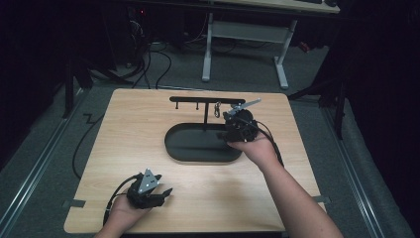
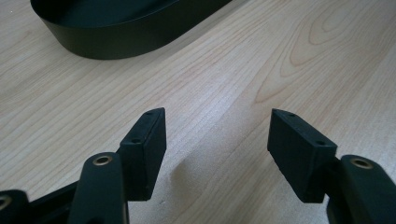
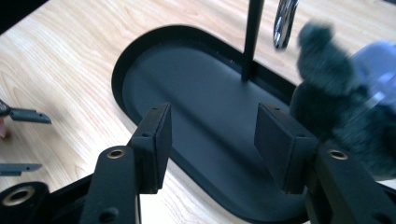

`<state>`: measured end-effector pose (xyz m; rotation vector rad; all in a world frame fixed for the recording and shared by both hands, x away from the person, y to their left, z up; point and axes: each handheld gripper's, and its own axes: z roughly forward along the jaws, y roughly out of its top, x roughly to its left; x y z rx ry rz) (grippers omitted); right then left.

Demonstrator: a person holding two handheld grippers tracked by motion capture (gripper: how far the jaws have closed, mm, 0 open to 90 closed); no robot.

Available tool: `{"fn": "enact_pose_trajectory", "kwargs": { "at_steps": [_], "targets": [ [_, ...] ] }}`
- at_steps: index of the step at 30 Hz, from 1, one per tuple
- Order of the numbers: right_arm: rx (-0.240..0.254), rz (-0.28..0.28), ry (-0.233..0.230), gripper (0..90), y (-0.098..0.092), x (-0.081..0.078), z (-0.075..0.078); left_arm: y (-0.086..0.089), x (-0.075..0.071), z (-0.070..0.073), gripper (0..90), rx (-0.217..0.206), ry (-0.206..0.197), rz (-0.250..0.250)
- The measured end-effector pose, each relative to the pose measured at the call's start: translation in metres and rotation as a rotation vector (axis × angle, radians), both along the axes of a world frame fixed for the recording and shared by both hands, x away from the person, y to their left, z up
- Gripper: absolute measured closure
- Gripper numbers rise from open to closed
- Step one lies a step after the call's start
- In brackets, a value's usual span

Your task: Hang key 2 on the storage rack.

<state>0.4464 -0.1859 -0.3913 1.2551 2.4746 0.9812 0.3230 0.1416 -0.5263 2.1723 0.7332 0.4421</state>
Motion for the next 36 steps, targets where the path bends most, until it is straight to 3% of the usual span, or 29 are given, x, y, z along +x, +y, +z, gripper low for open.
{"fn": "enact_pose_trajectory", "kwargs": {
  "at_steps": [6, 12, 24, 32, 35, 36],
  "targets": [
    [-0.022, -0.017, -0.030, 44.6, -0.004, -0.016, -0.025, 0.000, -0.002, 0.001, 38.0, -0.004, 0.003, -0.005],
    [0.032, -0.047, -0.054, 37.7, -0.017, -0.034, -0.044, 0.000, -0.001, 0.000, 38.0, -0.009, 0.003, -0.003],
    [0.086, -0.067, -0.152, 33.7, -0.058, -0.090, -0.081, 0.003, -0.002, 0.003, 38.0, -0.028, -0.002, 0.003],
    [0.085, -0.130, -0.172, 30.9, -0.094, -0.126, -0.114, 0.004, -0.003, 0.005, 37.9, -0.038, -0.006, 0.007],
    [0.073, -0.177, -0.242, 28.7, -0.106, -0.154, -0.125, 0.004, -0.003, 0.006, 37.9, -0.042, -0.006, 0.006],
    [0.074, -0.182, -0.237, 26.4, -0.108, -0.158, -0.127, 0.003, -0.003, 0.005, 37.9, -0.046, -0.005, 0.007]
  ]
}}
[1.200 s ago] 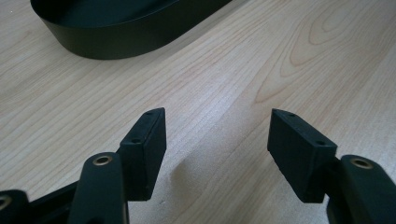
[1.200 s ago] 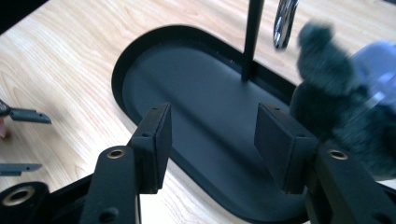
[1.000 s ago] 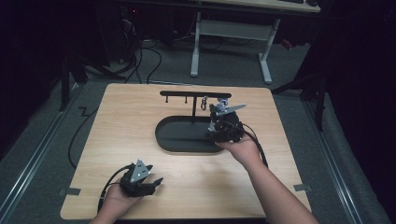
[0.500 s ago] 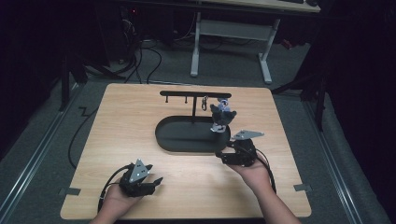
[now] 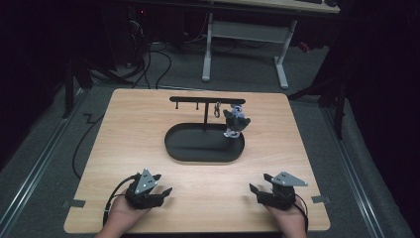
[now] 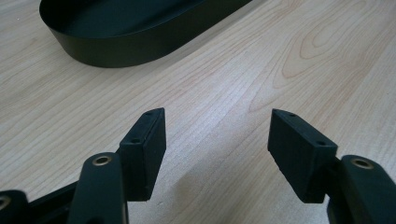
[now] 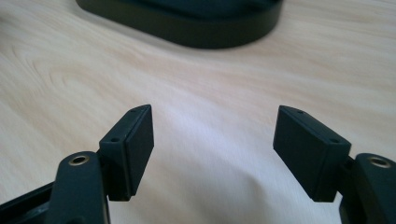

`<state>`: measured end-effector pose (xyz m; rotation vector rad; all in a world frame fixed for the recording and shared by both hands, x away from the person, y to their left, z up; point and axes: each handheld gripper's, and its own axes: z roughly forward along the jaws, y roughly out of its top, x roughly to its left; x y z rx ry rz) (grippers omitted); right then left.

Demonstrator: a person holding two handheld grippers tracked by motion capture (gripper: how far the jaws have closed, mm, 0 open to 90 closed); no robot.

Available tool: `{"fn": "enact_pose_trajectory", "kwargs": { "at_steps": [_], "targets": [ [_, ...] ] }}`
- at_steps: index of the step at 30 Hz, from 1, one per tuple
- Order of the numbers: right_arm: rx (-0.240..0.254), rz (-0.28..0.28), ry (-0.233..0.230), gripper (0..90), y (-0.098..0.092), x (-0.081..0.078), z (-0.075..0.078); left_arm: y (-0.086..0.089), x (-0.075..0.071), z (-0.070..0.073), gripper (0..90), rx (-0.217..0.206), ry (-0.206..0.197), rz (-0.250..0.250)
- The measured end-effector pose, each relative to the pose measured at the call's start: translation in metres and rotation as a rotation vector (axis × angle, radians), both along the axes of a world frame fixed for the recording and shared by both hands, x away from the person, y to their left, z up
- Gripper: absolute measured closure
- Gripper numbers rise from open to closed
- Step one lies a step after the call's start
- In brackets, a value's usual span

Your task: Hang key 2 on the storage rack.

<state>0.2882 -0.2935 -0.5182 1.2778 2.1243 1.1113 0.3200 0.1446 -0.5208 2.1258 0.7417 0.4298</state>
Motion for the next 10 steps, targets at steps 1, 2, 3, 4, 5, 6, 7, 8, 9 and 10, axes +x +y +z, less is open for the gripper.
{"fn": "enact_pose_trajectory", "kwargs": {
  "at_steps": [1, 2, 3, 4, 5, 6, 7, 8, 9, 10],
  "targets": [
    [0.015, -0.002, 0.015, 23.4, -0.0016, -0.0030, 0.0004, -0.0006, 0.0003, -0.0002, 37.9, 0.003, 0.002, -0.003],
    [0.016, -0.008, 0.002, 23.0, -0.0029, -0.0055, 0.0011, -0.0018, 0.0004, -0.0009, 37.8, 0.006, 0.002, -0.005],
    [0.005, -0.012, -0.011, 23.0, -0.0041, -0.0070, 0.0012, -0.0028, 0.0008, -0.0015, 37.8, 0.013, 0.003, -0.006],
    [0.002, -0.016, -0.008, 22.8, -0.0046, -0.0067, 0.0017, -0.0040, 0.0013, -0.0023, 37.9, 0.015, 0.006, -0.004],
    [0.005, -0.013, -0.016, 22.5, -0.0057, -0.0049, 0.0018, -0.0046, 0.0015, -0.0025, 37.9, 0.015, 0.008, -0.004],
    [0.009, -0.019, -0.016, 22.2, -0.0059, -0.0041, 0.0019, -0.0056, 0.0015, -0.0027, 37.8, 0.015, 0.008, -0.004],
    [0.007, -0.022, -0.015, 21.9, -0.0066, -0.0026, 0.0021, -0.0063, 0.0011, -0.0025, 37.8, 0.018, 0.009, -0.006],
    [0.009, -0.025, -0.018, 22.0, -0.0068, -0.0016, 0.0018, -0.0069, 0.0005, -0.0025, 37.8, 0.020, 0.004, -0.007],
    [0.011, -0.026, -0.017, 22.0, -0.0068, -0.0013, 0.0011, -0.0071, 0.0000, -0.0022, 37.8, 0.022, 0.002, -0.010],
    [0.009, -0.025, -0.015, 22.7, -0.0068, -0.0010, 0.0004, -0.0071, -0.0002, -0.0022, 37.8, 0.023, 0.002, -0.010]
  ]
}}
